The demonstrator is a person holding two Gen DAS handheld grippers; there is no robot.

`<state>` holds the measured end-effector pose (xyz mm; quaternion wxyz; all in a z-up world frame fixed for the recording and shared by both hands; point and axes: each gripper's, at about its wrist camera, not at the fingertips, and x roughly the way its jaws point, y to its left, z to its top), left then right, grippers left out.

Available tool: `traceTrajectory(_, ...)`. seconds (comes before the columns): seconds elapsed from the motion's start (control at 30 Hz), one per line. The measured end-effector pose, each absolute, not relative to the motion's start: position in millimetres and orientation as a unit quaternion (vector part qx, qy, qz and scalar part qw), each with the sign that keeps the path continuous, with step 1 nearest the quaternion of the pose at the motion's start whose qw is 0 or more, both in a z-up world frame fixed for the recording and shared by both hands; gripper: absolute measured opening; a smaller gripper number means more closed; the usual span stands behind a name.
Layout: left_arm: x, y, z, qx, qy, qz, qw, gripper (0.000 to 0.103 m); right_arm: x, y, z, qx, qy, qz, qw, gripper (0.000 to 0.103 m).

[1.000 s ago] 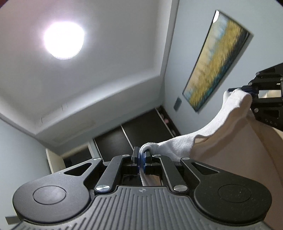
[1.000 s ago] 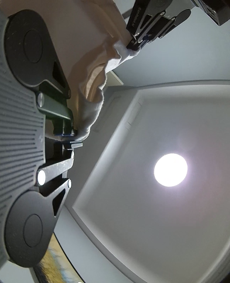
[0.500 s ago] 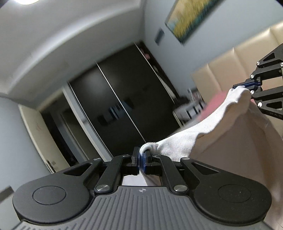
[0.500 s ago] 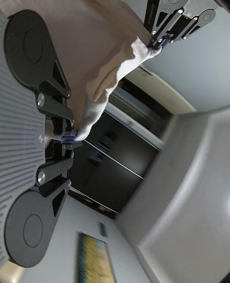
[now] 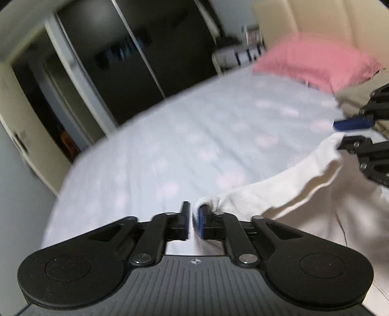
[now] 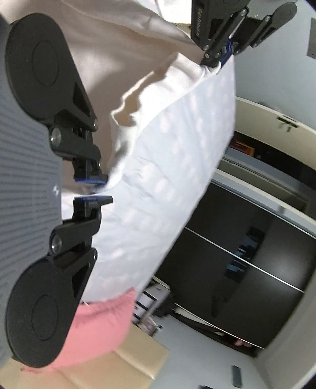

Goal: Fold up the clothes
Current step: 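Lay the beige shirt flat on the bed and open both grippers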

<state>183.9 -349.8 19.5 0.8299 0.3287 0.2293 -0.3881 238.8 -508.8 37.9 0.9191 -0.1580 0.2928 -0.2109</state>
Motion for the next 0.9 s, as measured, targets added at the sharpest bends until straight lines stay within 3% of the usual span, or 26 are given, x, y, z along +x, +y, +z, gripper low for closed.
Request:
traceTrajectory(0.07, 194.8, -345.4, 6.7, 0.326, 0.272, -0.385, 0.82, 0.026, 222.9, -509.5, 15.8, -0.151, 0.303, -0.206, 0.918, 0.044)
traceTrajectory(0.2, 192.8, -323.4, 7.7, 0.313, 0.298, -0.377, 0.819, 0.031, 190.9, -507.5, -13.5, -0.14, 0.316, -0.199, 0.917, 0.045)
traceTrajectory(0.3, 189.4, -314.0, 12.1, 0.302, 0.308, -0.374, 0.821, 0.041, 169.3, -504.7, -28.9, -0.134, 0.323, -0.194, 0.916, 0.05)
traceTrajectory(0.9, 192.1, -339.7, 12.6, 0.284, 0.32, -0.367, 0.826, 0.042, 153.0, -510.6, -6.7, -0.098, 0.342, -0.197, 0.913, 0.058)
